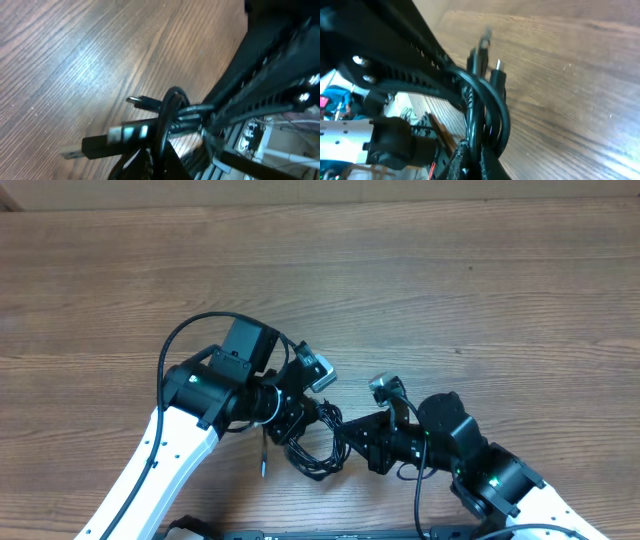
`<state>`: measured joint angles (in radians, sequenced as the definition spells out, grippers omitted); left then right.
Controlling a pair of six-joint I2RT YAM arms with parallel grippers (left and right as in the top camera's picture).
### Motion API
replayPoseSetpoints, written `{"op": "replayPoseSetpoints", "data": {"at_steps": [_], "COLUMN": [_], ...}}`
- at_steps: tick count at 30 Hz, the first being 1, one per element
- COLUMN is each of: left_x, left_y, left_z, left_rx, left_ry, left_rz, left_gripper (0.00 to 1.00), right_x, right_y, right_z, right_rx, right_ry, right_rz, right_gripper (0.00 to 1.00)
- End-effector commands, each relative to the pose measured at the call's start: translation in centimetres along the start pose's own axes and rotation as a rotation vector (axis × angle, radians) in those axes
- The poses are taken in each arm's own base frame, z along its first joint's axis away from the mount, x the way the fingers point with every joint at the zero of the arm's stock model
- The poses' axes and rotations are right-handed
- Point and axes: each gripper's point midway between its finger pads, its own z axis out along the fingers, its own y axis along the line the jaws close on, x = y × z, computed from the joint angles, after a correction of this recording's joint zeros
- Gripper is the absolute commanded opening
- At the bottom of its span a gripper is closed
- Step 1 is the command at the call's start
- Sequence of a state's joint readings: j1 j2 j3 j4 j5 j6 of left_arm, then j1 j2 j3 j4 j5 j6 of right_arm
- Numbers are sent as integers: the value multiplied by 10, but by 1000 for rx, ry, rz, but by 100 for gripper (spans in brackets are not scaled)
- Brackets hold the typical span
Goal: Untangle cables
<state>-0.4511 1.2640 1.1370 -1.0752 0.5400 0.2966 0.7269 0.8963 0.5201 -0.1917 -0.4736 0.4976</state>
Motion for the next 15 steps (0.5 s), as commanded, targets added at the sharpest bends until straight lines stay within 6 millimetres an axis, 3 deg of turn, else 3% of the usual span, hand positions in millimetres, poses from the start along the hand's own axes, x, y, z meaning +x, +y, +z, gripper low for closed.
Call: {"op": "replayPoseSetpoints", "data": {"at_steps": [1, 5, 7, 10, 15], "left_x": [-13, 4, 17, 26, 24], "left_y": [17, 82, 102, 114, 113], "left_z": [-9, -31, -45, -56, -55], "left_rx": [-107, -513, -672, -776, -761], "left_ry": [-56, -93, -127, -170, -194], "left_rz": [-159, -571, -733, -863, -900], "left_gripper": [4, 4, 4, 4, 4], "right_x": [16, 26, 32, 44, 54], "right_y": [17, 29, 26, 20, 14], "right_z": [2, -2, -2, -4, -7], "right_rx": [-105, -181, -165, -136, -111], "right_ry": [85, 145, 168, 214, 253], "right_rz": [5, 13, 32, 69, 97], "right_gripper": [4, 4, 4, 4, 4]}}
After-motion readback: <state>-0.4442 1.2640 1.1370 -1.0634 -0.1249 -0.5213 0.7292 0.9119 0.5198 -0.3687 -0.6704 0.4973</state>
